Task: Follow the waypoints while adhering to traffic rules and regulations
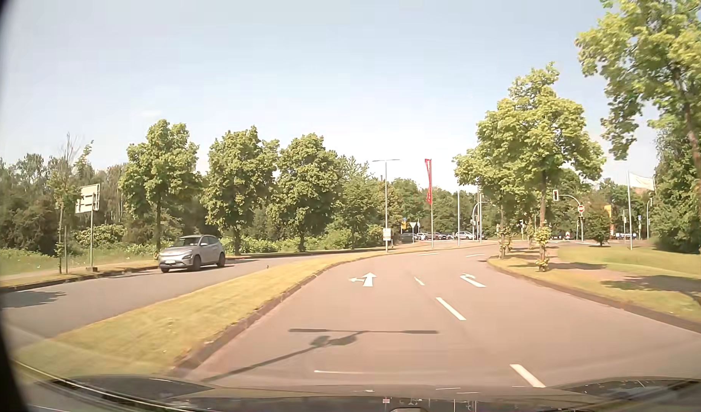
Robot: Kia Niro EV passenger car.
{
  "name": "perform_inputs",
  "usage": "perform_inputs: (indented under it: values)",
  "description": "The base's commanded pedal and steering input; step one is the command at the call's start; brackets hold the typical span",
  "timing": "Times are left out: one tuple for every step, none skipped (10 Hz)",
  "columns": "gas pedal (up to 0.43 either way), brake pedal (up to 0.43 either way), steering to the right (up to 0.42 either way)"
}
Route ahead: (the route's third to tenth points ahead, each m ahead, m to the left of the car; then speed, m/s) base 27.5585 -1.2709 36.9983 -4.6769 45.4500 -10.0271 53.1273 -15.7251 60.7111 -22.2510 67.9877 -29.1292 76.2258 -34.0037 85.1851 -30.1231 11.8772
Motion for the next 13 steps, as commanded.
perform_inputs:
  values:
    - [0.047, 0.000, -0.005]
    - [0.028, 0.000, -0.005]
    - [0.000, 0.000, -0.005]
    - [0.000, 0.000, -0.005]
    - [0.000, 0.000, -0.005]
    - [0.000, 0.000, -0.004]
    - [0.000, 0.000, 0.000]
    - [0.000, 0.000, 0.006]
    - [0.000, 0.000, 0.014]
    - [0.000, 0.000, 0.018]
    - [0.000, 0.000, 0.028]
    - [0.000, 0.000, 0.046]
    - [0.000, 0.000, 0.063]
